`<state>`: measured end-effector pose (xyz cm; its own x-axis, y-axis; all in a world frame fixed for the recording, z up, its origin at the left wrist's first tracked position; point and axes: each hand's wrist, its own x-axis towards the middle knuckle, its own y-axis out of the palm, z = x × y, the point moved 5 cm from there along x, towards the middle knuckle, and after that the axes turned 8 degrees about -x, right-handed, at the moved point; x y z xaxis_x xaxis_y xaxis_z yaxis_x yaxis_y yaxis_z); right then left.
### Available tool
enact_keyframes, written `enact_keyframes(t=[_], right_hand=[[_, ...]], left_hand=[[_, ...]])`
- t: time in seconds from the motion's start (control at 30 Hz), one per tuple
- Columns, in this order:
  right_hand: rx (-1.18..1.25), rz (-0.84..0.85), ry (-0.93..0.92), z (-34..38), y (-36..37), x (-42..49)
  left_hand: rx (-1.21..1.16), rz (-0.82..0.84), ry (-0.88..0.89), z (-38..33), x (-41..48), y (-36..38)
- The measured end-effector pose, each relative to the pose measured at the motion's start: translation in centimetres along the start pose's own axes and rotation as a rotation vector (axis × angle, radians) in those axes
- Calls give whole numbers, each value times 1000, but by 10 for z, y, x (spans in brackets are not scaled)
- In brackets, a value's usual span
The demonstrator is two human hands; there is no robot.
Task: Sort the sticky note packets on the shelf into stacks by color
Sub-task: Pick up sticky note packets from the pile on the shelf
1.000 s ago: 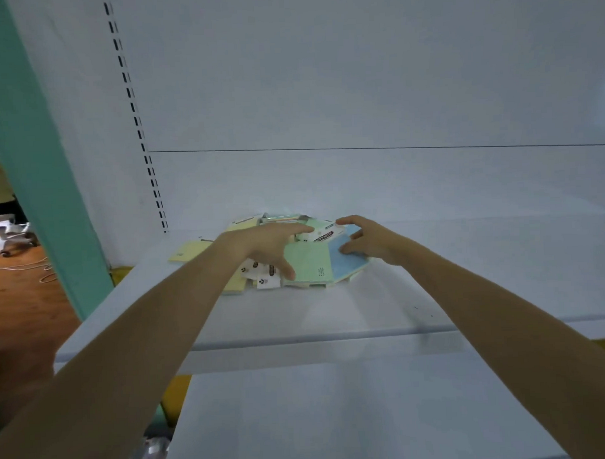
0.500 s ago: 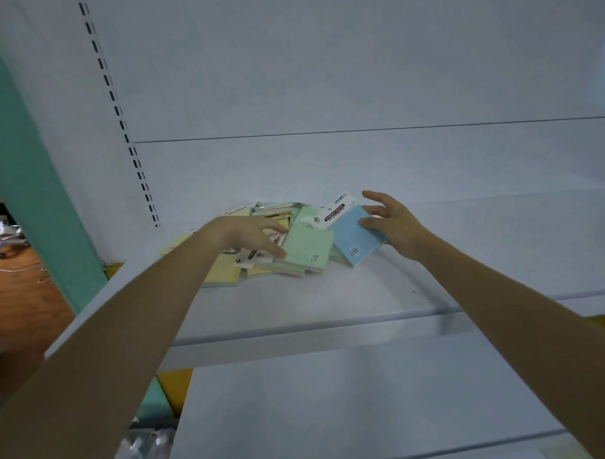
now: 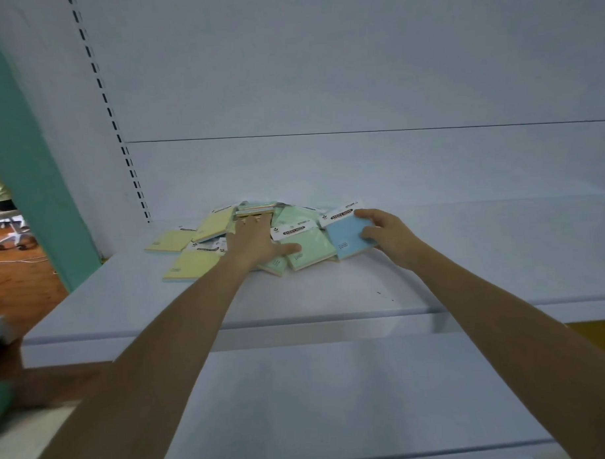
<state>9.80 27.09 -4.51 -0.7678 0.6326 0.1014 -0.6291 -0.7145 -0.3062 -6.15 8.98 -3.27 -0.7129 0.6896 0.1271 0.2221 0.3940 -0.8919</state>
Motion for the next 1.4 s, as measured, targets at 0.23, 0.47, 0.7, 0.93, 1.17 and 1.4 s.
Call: enact_keyframes(t=[0.23,0.47,0.7,0.93,1.17,1.4], right_hand=[[-318,97,-60,-3,-3,-3],[-394,47,-131,-1,-10,0],[-196,-10,-137,0,-61,-13],[-139,-153,-95,-28,-189,-42],[-142,-320,-39,-67,-319,-82],[35,-339,75,-110,-433,-92]], left_hand=[[203,-111,76,-22,-16,6],[-49,-92,81,-36,-18,16],[-508,-297,255,-67,-24,3],[-640,-351,323,-163,-12,40],[-725,-218,420,-296,-2,110],[-837,-59,378,-408,30,168]])
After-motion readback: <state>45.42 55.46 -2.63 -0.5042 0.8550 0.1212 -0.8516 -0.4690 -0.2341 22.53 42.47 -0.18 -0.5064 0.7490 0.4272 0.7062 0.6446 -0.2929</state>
